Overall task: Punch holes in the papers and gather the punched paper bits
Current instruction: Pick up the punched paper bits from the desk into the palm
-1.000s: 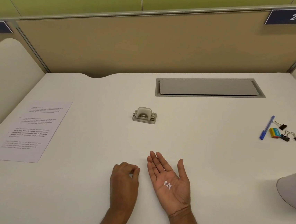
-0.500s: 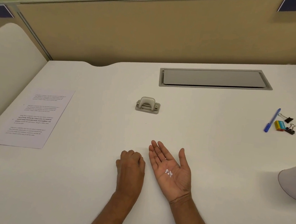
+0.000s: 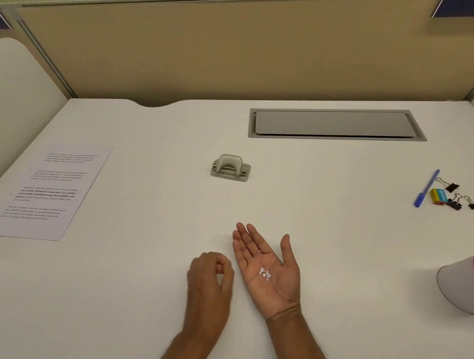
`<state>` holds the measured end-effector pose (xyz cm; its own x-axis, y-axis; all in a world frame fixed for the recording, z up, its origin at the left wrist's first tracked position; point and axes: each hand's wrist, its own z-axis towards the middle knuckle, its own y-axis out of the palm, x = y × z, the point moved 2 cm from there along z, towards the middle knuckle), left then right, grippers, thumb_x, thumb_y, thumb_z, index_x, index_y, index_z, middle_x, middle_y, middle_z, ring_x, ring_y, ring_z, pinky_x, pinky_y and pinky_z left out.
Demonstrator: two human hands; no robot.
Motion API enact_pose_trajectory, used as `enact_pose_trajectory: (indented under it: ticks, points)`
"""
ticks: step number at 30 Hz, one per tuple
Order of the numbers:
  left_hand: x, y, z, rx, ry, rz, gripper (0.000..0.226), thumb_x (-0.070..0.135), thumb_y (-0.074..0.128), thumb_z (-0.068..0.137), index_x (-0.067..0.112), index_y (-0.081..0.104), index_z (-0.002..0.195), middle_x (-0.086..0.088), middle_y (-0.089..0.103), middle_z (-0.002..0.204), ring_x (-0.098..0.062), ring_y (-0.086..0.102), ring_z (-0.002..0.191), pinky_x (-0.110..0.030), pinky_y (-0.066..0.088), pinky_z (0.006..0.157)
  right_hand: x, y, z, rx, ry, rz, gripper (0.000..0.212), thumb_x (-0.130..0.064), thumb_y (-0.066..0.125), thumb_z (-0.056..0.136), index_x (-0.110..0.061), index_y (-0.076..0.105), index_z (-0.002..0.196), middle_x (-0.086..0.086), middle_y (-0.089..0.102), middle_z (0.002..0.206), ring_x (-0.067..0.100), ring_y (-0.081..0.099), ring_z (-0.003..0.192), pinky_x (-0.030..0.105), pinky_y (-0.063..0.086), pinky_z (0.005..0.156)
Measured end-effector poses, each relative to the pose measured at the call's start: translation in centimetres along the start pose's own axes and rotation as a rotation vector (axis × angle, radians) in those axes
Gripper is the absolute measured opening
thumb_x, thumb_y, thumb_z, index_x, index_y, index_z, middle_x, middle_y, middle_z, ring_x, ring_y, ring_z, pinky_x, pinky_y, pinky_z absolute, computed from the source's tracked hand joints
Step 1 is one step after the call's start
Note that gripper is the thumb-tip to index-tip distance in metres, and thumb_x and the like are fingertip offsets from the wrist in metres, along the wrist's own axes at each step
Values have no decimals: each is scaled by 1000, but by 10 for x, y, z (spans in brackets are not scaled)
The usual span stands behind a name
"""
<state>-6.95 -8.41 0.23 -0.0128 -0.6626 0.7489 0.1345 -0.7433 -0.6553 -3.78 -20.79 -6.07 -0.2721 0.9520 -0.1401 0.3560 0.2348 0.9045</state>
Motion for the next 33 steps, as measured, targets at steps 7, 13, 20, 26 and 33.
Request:
enact_pose_trajectory:
  ticks: [7,13,20,26,33]
  points:
    - [45,28,-31,-148,-22,-150,9,22,53,98,29,56,92,12,53,90,-8,52,91,-25,48,78,0,-2,0,2,5,-38,76,-57,44,100,7,47,142,23,43,153,36,43,141,44,28,121]
    - [53,29,-31,-134,-56,-159,14,18,57,96,31,60,91,11,57,90,-5,56,86,-18,48,75,-2,0,-8,-1,-20,-36,73,-55,42,101,7,49,140,23,46,150,35,47,139,43,30,119]
    - [66,19,-27,-67,-75,-299,23,12,69,87,35,70,90,15,69,86,-6,62,83,-12,48,70,-21,17,-34,-25,-65,-20,71,-53,43,101,7,51,139,22,48,149,34,46,139,42,27,121]
    - [95,21,-28,-73,-10,-353,22,12,72,86,34,71,88,14,70,87,-14,61,79,-23,52,70,-50,26,-62,-33,-110,13,70,-52,44,101,7,51,139,24,50,147,35,47,139,44,30,120]
    - [153,48,-42,-110,166,-366,25,10,72,87,35,73,93,14,68,83,-8,62,81,-12,47,68,-99,32,-103,-71,-181,53,68,-51,46,101,5,52,139,21,51,148,33,47,138,43,33,119]
